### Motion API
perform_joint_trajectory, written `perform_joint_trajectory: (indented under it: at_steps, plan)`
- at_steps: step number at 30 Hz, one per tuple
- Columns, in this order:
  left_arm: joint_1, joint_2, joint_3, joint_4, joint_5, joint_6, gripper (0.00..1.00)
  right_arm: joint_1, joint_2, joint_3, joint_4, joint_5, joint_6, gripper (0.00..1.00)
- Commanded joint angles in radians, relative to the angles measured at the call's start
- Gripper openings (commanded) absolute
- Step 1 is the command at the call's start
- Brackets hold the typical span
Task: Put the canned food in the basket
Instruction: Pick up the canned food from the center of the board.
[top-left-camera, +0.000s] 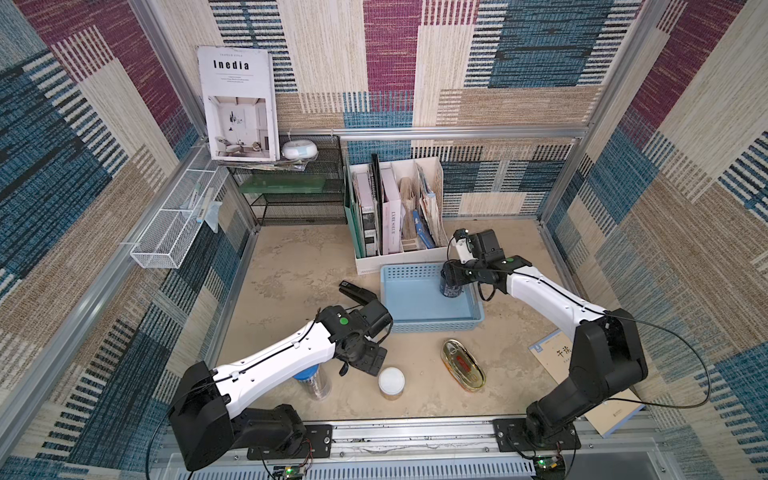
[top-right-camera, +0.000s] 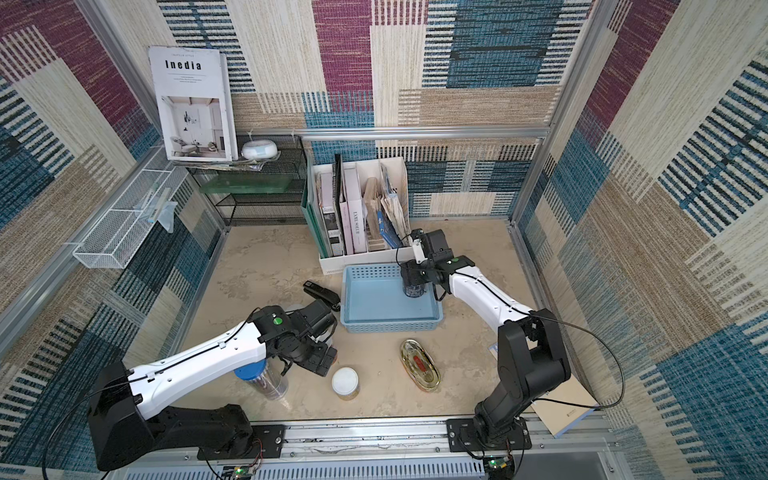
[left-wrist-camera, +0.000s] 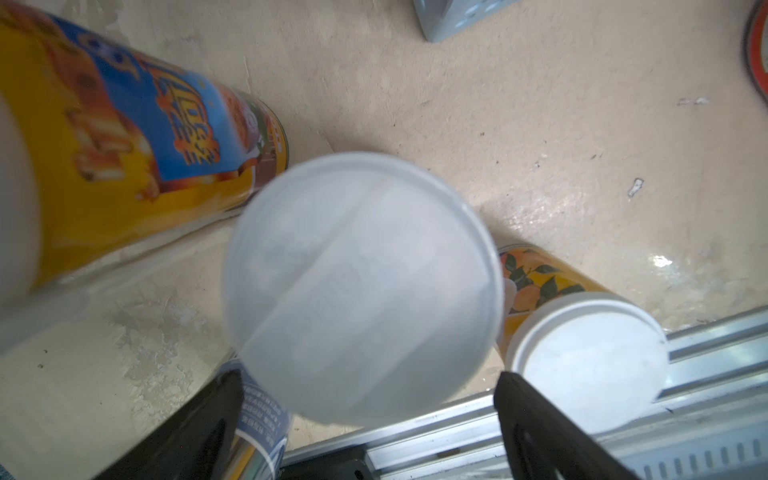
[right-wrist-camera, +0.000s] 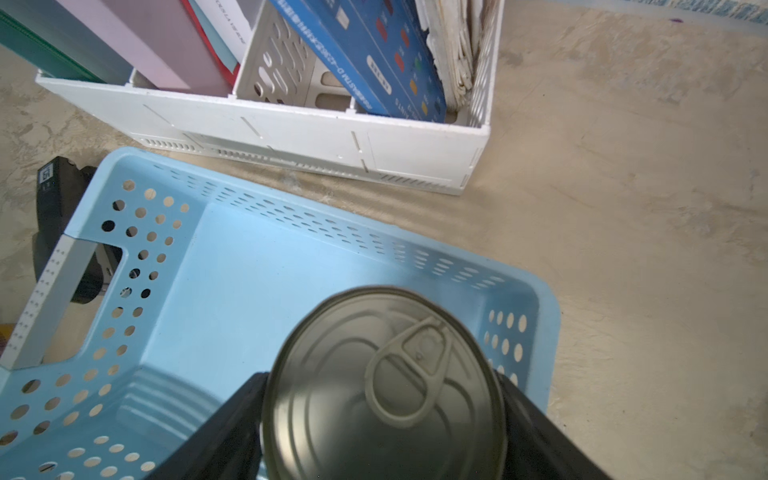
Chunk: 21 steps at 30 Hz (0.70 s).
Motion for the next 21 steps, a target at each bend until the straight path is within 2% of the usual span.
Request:
perform_joint_trajectory:
  at_steps: [1, 7, 14, 18, 21]
  plan:
    - [0.001, 0.031, 0.012, 0.039, -0.039, 0.001, 0.99, -0.001, -0.014, 0.012, 0.046, -0.020, -0.001, 0.82]
    - [0.000, 0.105, 0.036, 0.076, -0.103, 0.000, 0.99, -0.001, -0.014, 0.015, 0.035, -0.021, -0.010, 0.82]
    - [0.000, 0.163, 0.069, 0.116, -0.124, 0.007, 0.99, -0.002, -0.026, 0.001, 0.034, -0.017, -0.020, 0.82]
    - [-0.001, 0.171, 0.073, 0.121, -0.130, 0.011, 0.83, -0.001, -0.032, -0.006, 0.026, -0.010, -0.028, 0.82]
    - [0.000, 0.169, 0.061, 0.118, -0.125, 0.014, 0.75, -0.001, -0.042, -0.018, 0.025, -0.011, -0.028, 0.82]
